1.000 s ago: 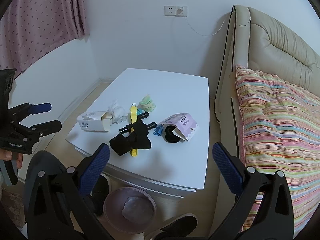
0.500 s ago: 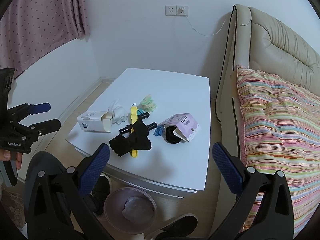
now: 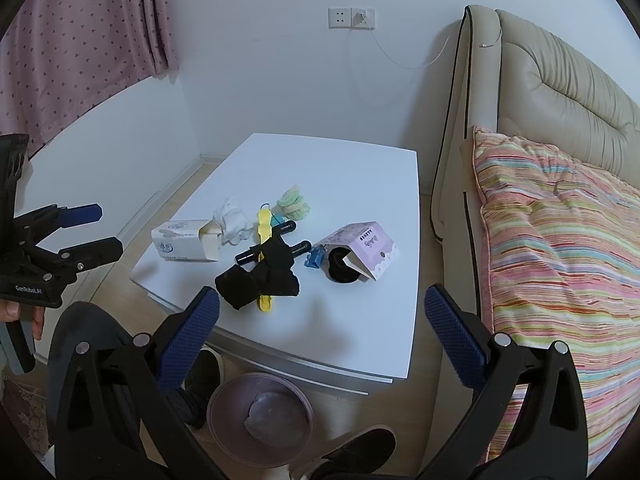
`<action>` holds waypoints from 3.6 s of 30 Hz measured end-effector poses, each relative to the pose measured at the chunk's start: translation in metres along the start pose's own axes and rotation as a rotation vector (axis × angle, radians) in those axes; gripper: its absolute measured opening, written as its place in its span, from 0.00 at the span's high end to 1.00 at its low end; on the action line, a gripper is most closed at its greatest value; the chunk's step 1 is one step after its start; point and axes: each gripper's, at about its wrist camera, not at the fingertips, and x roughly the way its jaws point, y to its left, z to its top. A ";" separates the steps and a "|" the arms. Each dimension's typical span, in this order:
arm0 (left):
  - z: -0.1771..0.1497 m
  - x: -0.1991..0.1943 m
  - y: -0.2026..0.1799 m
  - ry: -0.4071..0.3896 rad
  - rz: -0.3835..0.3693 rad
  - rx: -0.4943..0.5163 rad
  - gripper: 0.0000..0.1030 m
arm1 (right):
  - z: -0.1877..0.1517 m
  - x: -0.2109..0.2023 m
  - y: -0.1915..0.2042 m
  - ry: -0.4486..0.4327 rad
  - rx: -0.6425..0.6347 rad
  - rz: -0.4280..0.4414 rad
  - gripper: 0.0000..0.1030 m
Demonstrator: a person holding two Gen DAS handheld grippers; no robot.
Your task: Collect trash
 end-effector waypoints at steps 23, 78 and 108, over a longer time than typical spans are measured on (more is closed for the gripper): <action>0.021 0.041 -0.002 0.087 0.050 -0.124 0.06 | 0.000 0.001 0.000 0.000 0.004 0.012 0.03; 0.010 0.016 0.002 -0.016 -0.014 0.017 0.39 | 0.016 0.071 0.018 0.148 -0.099 0.087 0.03; -0.005 0.018 0.006 0.009 -0.074 0.023 0.39 | 0.017 0.092 0.024 0.185 -0.098 0.163 0.87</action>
